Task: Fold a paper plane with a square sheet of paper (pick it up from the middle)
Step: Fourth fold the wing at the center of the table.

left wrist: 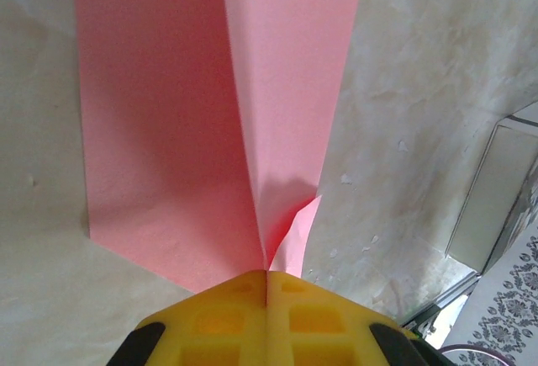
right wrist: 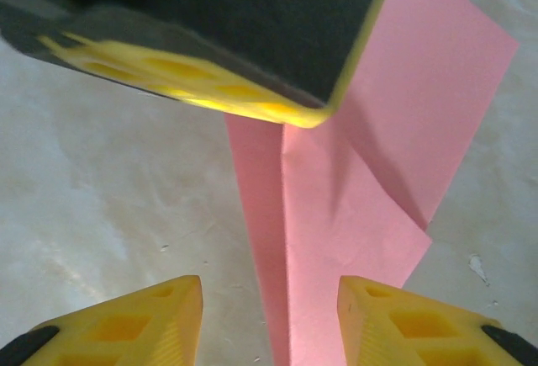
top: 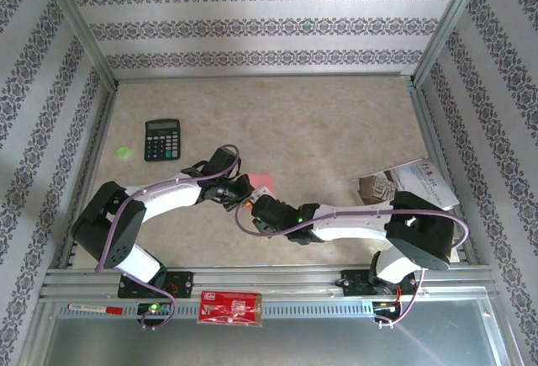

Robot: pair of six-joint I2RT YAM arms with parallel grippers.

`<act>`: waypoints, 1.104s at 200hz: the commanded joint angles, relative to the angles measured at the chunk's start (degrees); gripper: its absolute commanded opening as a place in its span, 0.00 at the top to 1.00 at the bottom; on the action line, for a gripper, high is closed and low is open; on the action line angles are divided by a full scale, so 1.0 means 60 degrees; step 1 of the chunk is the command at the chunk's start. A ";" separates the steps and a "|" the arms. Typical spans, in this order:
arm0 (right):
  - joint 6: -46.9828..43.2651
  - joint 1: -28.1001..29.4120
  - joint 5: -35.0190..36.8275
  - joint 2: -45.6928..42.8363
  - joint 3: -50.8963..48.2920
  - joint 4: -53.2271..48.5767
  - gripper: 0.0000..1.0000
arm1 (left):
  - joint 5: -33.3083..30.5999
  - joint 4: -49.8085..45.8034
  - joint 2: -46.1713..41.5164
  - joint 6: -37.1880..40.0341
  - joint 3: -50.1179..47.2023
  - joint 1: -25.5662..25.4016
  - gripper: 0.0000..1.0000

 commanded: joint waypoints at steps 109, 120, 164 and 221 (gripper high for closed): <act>0.0254 0.0290 0.1283 0.1007 0.0727 -0.0017 0.67 | 0.0412 -0.0586 0.0112 0.0037 0.0254 -0.0127 1.00; 0.0288 0.0296 0.1321 0.1013 0.0755 -0.0057 0.69 | 0.0419 -0.0553 0.0120 0.0022 0.0235 -0.0125 1.00; 0.0405 0.0291 0.1358 0.1120 0.0812 -0.0155 0.78 | 0.0395 -0.0502 0.0100 0.0036 0.0163 -0.0134 1.00; 0.0538 0.0289 0.1470 0.1108 0.0742 -0.0153 0.87 | 0.0328 -0.0525 0.0053 0.0050 0.0103 -0.0127 1.00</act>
